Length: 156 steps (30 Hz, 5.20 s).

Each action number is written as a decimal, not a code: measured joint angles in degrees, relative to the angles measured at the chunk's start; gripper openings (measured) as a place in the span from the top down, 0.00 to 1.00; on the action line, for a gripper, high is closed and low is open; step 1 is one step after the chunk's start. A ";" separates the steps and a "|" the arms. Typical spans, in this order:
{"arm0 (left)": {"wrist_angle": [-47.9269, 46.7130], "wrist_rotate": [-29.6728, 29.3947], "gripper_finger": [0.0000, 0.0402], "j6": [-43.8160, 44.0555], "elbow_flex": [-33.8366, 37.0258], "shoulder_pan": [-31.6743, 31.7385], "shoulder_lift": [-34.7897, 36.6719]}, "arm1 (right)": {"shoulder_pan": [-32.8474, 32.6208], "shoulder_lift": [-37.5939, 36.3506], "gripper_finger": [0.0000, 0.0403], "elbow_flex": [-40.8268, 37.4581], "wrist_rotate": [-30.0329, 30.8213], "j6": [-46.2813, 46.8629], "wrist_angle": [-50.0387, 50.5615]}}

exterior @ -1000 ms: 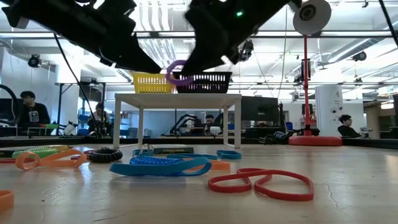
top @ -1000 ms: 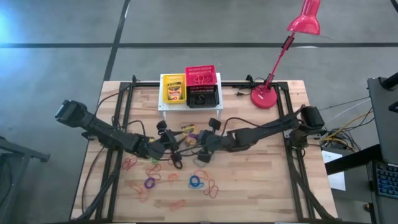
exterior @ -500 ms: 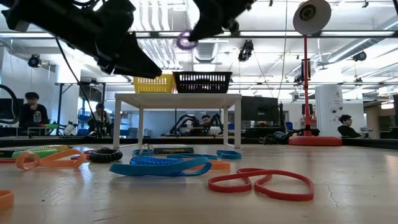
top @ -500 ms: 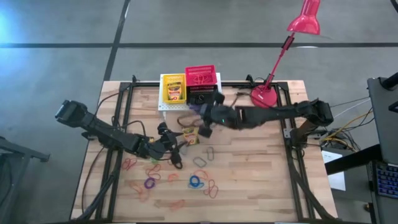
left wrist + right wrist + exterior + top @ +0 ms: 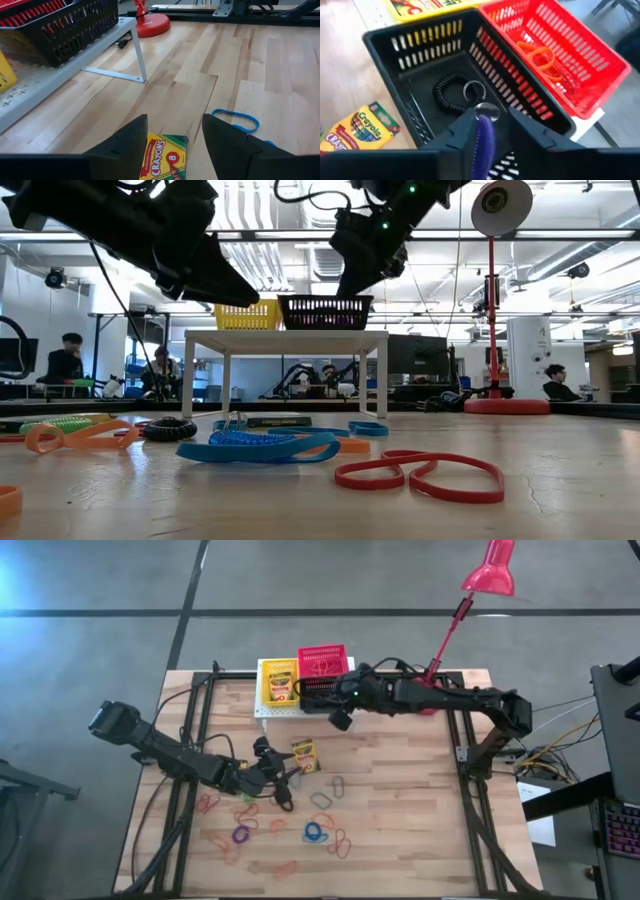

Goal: Pick & Place Office Desk Supplies
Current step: Put the purple spring keychain into the black bin, then put the blue rubber band into the red bin

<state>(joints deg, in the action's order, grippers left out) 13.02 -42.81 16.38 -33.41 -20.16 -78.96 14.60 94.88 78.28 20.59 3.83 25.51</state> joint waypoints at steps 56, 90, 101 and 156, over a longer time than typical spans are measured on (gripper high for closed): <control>-0.04 0.44 0.53 0.15 0.00 0.52 0.00 | -20.60 11.83 0.61 -27.16 -13.52 1.50 -27.38; 0.60 0.42 0.53 0.13 -0.02 0.72 0.00 | -11.86 -17.48 0.98 -25.62 -6.27 -5.30 -36.96; 0.59 0.42 0.53 0.04 -0.02 1.03 0.00 | 5.86 -7.32 0.98 -11.88 -5.83 -5.54 -37.41; -0.91 1.51 0.53 1.60 -0.02 1.31 0.01 | -31.03 -4.68 0.74 -36.46 -10.30 2.94 -38.70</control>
<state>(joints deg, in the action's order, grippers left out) 12.10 -41.30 17.98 -33.43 -18.85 -78.95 -16.43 90.20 41.83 10.29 6.76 -13.19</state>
